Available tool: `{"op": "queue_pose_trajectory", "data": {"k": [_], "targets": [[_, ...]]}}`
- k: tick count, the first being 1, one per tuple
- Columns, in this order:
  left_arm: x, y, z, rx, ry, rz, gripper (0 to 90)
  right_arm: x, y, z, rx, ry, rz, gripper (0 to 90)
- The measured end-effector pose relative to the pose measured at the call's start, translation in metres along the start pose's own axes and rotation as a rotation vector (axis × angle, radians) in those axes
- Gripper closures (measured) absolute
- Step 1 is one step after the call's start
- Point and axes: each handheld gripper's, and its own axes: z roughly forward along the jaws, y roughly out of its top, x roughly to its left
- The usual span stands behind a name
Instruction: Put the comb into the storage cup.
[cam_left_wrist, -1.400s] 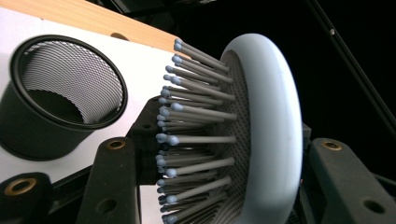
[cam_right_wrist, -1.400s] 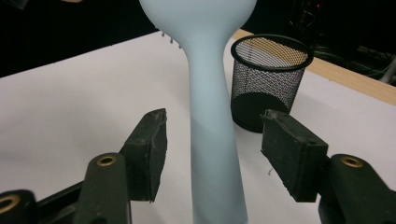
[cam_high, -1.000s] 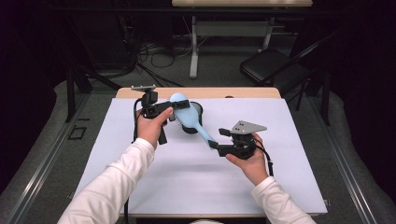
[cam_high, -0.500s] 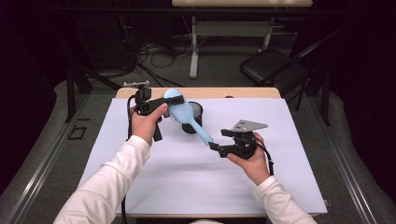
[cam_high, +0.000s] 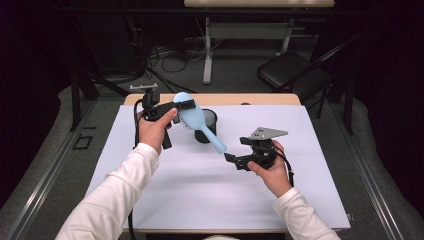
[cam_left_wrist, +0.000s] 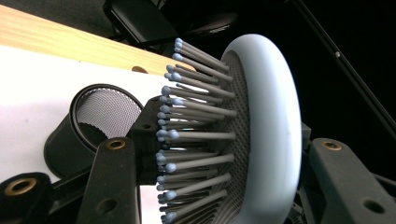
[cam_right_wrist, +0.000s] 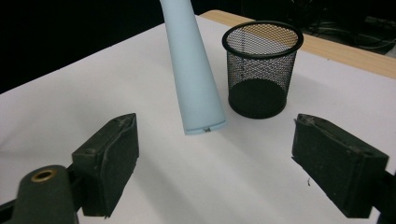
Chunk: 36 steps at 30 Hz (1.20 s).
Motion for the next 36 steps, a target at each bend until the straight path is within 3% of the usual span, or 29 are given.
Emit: {"op": "queue_pose_trajectory", "data": {"k": [6, 13, 19, 36], "targets": [[-0.003, 0.004, -0.002, -0.006, 0.014, 0.008, 48.5, 0.0, 0.0, -0.002, 0.003, 0.033, 0.009, 14.3], [-0.005, 0.011, -0.004, -0.016, 0.032, 0.022, 48.5, 0.002, 0.002, -0.002, 0.012, -0.008, -0.009, 13.3], [-0.008, 0.016, -0.004, -0.026, 0.043, 0.031, 48.5, 0.004, 0.003, -0.002, 0.023, 0.006, -0.035, 0.4], [-0.012, 0.031, -0.005, -0.057, 0.092, 0.078, 48.5, 0.005, 0.003, -0.003, 0.026, -0.005, -0.041, 0.0]]}}
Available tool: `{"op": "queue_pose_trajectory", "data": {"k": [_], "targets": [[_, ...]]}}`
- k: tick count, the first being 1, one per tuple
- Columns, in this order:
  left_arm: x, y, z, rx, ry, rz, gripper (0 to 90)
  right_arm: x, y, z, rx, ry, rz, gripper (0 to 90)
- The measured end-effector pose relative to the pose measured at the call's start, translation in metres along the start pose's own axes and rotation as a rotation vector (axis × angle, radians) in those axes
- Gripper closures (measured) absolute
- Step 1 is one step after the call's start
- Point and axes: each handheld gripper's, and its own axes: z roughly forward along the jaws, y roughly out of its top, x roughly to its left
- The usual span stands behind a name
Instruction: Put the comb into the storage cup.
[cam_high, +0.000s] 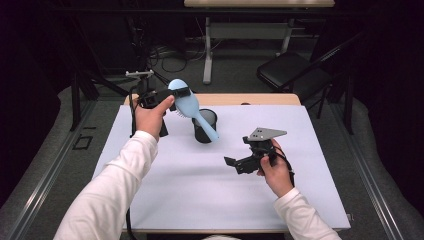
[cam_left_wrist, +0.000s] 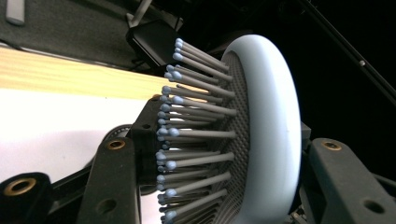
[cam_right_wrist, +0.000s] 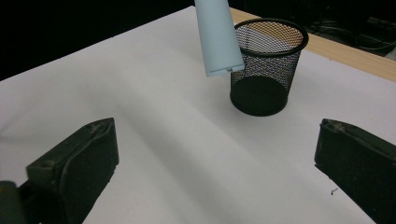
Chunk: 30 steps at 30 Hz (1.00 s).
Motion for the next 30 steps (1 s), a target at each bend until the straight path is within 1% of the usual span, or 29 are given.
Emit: {"op": "queue_pose_trajectory", "data": {"k": [8, 13, 18, 22, 25, 27, 28, 30], "targets": [[0.001, 0.01, 0.002, -0.022, 0.033, 0.028, 48.4, -0.003, -0.001, -0.001, 0.001, -0.008, 0.008, 0.0], [0.0, 0.017, 0.002, -0.033, 0.055, 0.055, 48.5, -0.004, -0.002, 0.001, 0.008, -0.007, 0.006, 0.0], [0.001, 0.023, 0.003, -0.051, 0.06, 0.065, 48.5, -0.004, -0.003, 0.002, 0.013, -0.007, 0.01, 0.0], [0.0, 0.026, 0.004, -0.061, 0.062, 0.056, 48.5, -0.005, -0.004, 0.001, 0.011, -0.005, 0.015, 0.0], [-0.001, 0.029, 0.005, -0.06, 0.064, 0.073, 48.4, -0.007, -0.005, 0.001, 0.015, -0.002, 0.018, 0.0], [-0.002, 0.031, 0.006, -0.065, 0.074, 0.086, 48.4, -0.007, -0.006, 0.001, 0.015, -0.004, 0.021, 0.0], [-0.003, 0.031, 0.006, -0.075, 0.078, 0.085, 48.4, -0.008, -0.006, 0.001, 0.015, -0.004, 0.02, 0.0], [-0.003, 0.031, 0.006, -0.075, 0.085, 0.09, 48.4, -0.008, -0.006, 0.0, 0.015, -0.007, 0.016, 0.0]]}}
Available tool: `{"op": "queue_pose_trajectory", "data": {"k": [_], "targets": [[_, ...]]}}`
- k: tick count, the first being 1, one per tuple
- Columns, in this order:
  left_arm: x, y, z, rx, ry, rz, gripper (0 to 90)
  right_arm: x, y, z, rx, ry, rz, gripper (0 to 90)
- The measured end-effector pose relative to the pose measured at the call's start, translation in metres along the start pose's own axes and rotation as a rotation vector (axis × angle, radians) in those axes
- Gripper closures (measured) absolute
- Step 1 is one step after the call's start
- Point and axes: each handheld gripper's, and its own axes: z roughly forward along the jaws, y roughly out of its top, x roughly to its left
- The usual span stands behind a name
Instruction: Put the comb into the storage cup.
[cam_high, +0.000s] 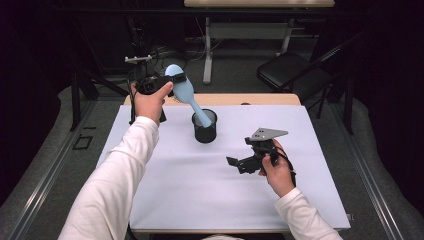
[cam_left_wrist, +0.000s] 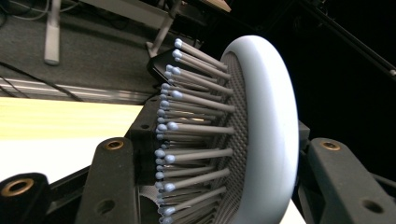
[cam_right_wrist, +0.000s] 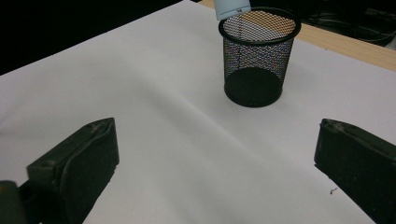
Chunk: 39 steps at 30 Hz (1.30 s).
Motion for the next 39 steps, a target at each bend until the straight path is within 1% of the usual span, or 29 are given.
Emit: {"op": "queue_pose_trajectory", "data": {"k": [2, 6, 9, 12, 16, 20, 24, 27, 30, 33, 39], "targets": [[0.001, 0.0, 0.001, 0.001, 0.003, 0.008, 48.4, 0.0, 0.0, -0.001, -0.002, -0.002, 0.0, 0.0], [0.003, 0.0, 0.004, -0.004, -0.012, 0.025, 48.4, 0.0, 0.001, -0.001, -0.005, -0.003, 0.003, 0.1], [0.002, 0.0, 0.005, -0.008, -0.016, 0.049, 48.5, 0.001, 0.001, 0.0, -0.005, 0.001, 0.007, 0.2], [-0.001, -0.001, 0.004, -0.026, -0.016, 0.072, 48.5, 0.003, 0.002, 0.0, -0.004, 0.003, 0.006, 0.4], [-0.005, -0.001, 0.005, -0.041, 0.004, 0.094, 48.5, 0.004, 0.002, -0.001, -0.011, 0.006, 0.003, 0.3], [-0.008, 0.0, 0.008, -0.048, -0.001, 0.105, 48.4, 0.004, 0.002, -0.001, -0.008, 0.002, 0.0, 0.4], [-0.01, 0.001, 0.012, -0.052, 0.012, 0.139, 48.4, 0.002, 0.002, -0.002, -0.011, -0.004, 0.005, 1.1], [-0.011, 0.002, 0.016, -0.055, 0.012, 0.145, 48.5, 0.002, 0.002, -0.003, -0.014, -0.007, 0.007, 1.3], [-0.012, 0.003, 0.02, -0.076, 0.014, 0.167, 48.5, 0.001, 0.002, -0.005, -0.014, -0.014, 0.004, 1.3], [-0.013, 0.002, 0.024, -0.101, 0.019, 0.202, 48.6, -0.001, 0.001, -0.008, -0.018, -0.024, 0.01, 1.6], [-0.014, 0.0, 0.029, -0.102, 0.05, 0.24, 48.8, -0.001, -0.001, -0.011, -0.02, -0.029, 0.015, 1.8]]}}
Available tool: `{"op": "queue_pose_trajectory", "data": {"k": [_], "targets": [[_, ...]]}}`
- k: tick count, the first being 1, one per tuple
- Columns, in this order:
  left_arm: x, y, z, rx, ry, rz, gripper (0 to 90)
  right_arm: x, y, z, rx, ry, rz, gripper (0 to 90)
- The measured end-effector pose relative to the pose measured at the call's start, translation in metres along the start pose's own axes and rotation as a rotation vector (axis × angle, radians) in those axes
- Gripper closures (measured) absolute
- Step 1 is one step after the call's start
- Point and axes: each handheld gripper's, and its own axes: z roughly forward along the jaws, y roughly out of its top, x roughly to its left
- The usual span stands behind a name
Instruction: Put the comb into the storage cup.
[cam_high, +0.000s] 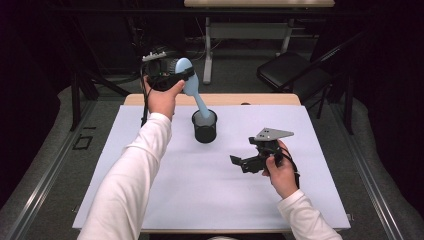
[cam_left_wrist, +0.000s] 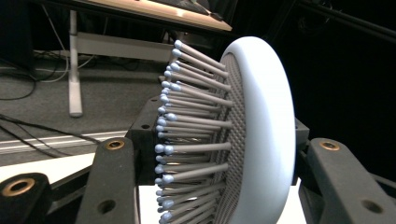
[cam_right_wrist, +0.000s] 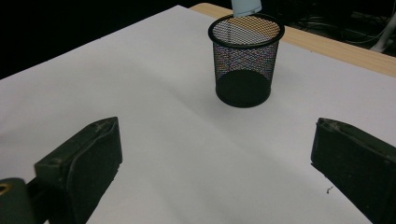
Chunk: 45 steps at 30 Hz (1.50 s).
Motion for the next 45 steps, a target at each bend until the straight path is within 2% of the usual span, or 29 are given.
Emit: {"op": "queue_pose_trajectory", "data": {"k": [9, 20, 45], "targets": [[0.0, -0.001, 0.002, 0.009, 0.026, 0.048, 48.8, 0.0, -0.001, 0.001, 0.006, -0.006, 0.001, 1.8], [-0.001, -0.005, 0.002, 0.006, 0.045, 0.084, 48.8, 0.0, -0.001, 0.001, 0.005, -0.001, 0.001, 2.0], [-0.011, -0.022, 0.018, 0.034, 0.041, 0.141, 48.7, -0.001, -0.001, 0.002, 0.01, -0.002, 0.001, 2.1]]}}
